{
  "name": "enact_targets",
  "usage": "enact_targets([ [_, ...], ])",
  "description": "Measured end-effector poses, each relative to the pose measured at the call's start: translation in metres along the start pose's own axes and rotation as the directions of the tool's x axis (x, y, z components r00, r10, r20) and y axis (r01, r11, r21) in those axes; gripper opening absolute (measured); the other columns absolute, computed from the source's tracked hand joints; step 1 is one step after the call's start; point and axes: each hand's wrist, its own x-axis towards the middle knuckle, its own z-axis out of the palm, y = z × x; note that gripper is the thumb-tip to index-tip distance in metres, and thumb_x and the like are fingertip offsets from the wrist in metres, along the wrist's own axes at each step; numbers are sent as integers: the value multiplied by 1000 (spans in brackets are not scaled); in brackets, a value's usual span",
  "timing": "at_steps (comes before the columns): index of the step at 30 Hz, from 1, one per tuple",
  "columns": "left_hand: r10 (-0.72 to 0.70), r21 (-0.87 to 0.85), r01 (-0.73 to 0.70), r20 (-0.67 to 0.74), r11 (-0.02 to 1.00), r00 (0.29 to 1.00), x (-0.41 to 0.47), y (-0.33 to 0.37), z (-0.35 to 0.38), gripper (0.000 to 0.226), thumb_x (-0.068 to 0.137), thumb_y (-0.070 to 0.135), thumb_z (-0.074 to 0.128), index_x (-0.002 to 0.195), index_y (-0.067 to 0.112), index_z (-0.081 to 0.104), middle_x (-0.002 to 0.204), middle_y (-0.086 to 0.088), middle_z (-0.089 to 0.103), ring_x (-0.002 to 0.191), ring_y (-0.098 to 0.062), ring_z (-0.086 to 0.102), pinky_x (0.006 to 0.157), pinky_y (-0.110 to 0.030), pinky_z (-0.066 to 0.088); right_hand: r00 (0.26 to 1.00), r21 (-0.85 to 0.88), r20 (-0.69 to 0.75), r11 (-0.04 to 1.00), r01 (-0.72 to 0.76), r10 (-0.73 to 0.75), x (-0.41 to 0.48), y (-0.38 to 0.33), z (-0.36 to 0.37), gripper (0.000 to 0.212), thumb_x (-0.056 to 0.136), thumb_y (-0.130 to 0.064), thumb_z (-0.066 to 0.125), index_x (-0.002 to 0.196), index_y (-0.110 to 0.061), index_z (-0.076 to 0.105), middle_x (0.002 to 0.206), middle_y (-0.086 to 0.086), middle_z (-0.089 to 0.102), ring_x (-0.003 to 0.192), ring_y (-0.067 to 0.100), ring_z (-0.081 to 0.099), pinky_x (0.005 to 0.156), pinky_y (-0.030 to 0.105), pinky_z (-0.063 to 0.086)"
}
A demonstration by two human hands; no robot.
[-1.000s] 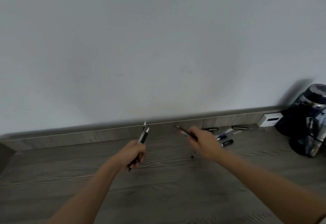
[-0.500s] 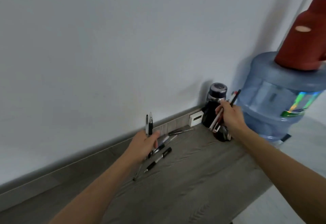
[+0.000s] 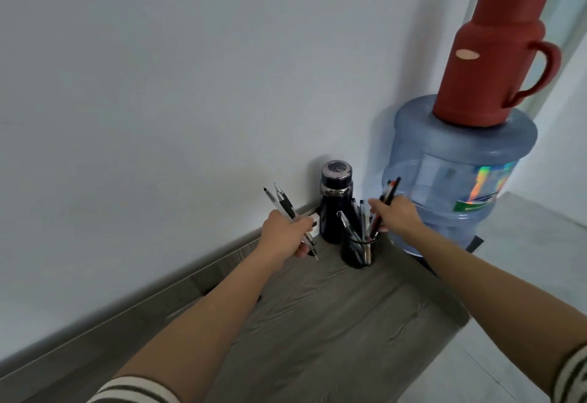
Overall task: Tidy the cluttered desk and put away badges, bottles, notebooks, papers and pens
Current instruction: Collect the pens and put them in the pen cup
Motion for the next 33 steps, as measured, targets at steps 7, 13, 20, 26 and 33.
enact_targets([
  [7, -83, -97, 83, 1, 992, 997, 21, 1, 48, 20, 85, 9, 71, 93, -6, 60, 69, -21, 67, 41, -21, 59, 40, -25, 48, 976, -1, 216, 1000, 6, -6, -4, 16, -12, 39, 86, -31, 73, 69, -3, 52, 55, 8, 38, 47, 20, 40, 48, 29, 37],
  [13, -93, -194, 96, 23, 976, 995, 42, 10, 87, 13, 82, 6, 72, 91, -1, 65, 81, -20, 71, 54, -24, 66, 50, -30, 55, 983, 324, 157, 936, -140, 92, -7, 38, -34, 44, 88, -52, 64, 97, -9, 70, 87, 10, 64, 66, 17, 52, 54, 27, 41],
  [20, 2, 117, -6, 35, 993, 999, 59, 9, 109, 17, 71, 17, 76, 68, 8, 61, 72, -15, 71, 61, -31, 71, 66, -48, 60, 974, 261, 172, 946, -190, 148, -26, 68, -41, 26, 93, -33, 65, 92, -7, 70, 84, 12, 66, 59, 16, 51, 46, 22, 41],
  [26, 26, 132, -35, 68, 991, 997, 57, 11, 107, 18, 75, 19, 76, 83, 8, 64, 76, -12, 72, 60, -28, 71, 66, -44, 61, 971, 75, 233, 994, -77, 57, -27, 78, -37, 15, 94, -13, 61, 106, -9, 68, 70, 9, 65, 51, 10, 57, 49, 22, 47],
  [33, 49, 81, -50, 17, 995, 999, 56, 9, 75, 18, 84, 24, 71, 87, 9, 62, 81, -12, 67, 61, -26, 67, 50, -33, 57, 978, -144, 193, 984, 102, -73, -28, 75, -19, 12, 94, -16, 61, 104, -16, 66, 63, 4, 69, 44, 7, 56, 54, 23, 52],
])
